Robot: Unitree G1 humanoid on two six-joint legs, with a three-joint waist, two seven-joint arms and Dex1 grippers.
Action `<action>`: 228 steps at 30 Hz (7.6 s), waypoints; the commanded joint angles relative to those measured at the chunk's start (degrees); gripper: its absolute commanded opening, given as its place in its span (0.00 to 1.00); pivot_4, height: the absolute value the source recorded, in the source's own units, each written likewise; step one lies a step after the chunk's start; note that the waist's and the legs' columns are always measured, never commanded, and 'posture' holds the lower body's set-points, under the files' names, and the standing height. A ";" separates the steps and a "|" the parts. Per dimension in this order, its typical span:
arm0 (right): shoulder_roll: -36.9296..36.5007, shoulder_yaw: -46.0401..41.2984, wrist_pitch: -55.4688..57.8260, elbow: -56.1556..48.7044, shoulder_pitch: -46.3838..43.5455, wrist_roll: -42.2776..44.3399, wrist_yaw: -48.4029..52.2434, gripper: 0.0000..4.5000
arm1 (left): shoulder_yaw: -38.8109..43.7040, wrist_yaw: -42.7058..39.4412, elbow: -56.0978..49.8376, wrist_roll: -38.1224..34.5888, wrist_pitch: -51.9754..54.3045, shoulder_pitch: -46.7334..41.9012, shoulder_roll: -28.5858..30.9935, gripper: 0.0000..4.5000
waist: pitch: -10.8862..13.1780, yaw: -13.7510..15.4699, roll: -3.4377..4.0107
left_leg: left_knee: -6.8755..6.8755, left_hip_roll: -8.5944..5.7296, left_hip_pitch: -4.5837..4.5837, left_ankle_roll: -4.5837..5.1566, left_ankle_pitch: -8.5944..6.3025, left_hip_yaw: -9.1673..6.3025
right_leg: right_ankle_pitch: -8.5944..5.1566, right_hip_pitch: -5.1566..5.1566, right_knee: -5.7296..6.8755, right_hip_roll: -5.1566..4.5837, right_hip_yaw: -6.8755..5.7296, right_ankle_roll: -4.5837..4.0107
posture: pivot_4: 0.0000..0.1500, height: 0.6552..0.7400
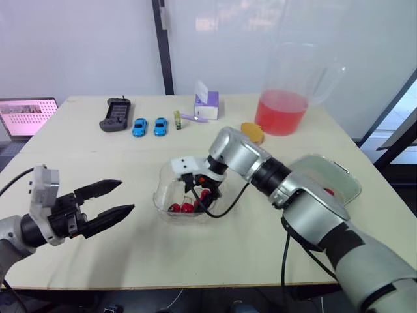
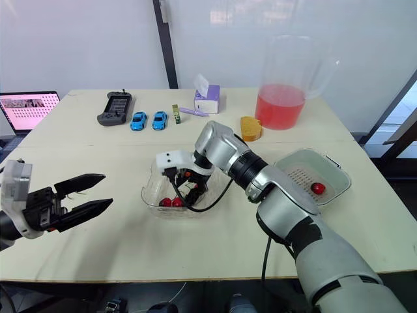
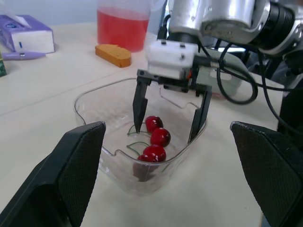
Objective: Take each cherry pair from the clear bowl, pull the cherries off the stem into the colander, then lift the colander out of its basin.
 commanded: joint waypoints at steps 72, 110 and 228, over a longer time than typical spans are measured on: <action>5.16 -15.05 -5.54 3.81 -7.94 -7.40 -3.32 0.12 | 0.92 8.22 2.85 -7.39 1.90 -7.87 -0.58 1.00 | -0.01 0.19 -0.02 | 0.01 -0.01 0.04 -0.06 0.04 -0.03 | 0.00 0.06 0.05 -0.02 -0.03 0.00 | 1.00 1.00; -11.78 -22.67 -35.77 -39.60 14.60 -7.48 -25.02 0.12 | -14.84 26.20 19.64 -22.92 17.91 -38.06 -12.21 1.00 | -0.05 0.16 -0.08 | 0.15 -0.05 0.05 -0.50 0.28 -0.16 | 0.01 0.17 0.11 -0.05 -0.13 0.01 | 1.00 1.00; 2.16 -53.88 69.71 -42.65 13.03 64.14 -59.20 0.70 | -16.19 18.06 18.95 -25.58 22.47 -41.61 -15.49 0.00 | -0.04 0.13 -0.05 | 0.04 -0.08 0.03 -0.19 0.12 -0.21 | 0.00 0.13 0.09 -0.02 -0.14 0.01 | 1.00 1.00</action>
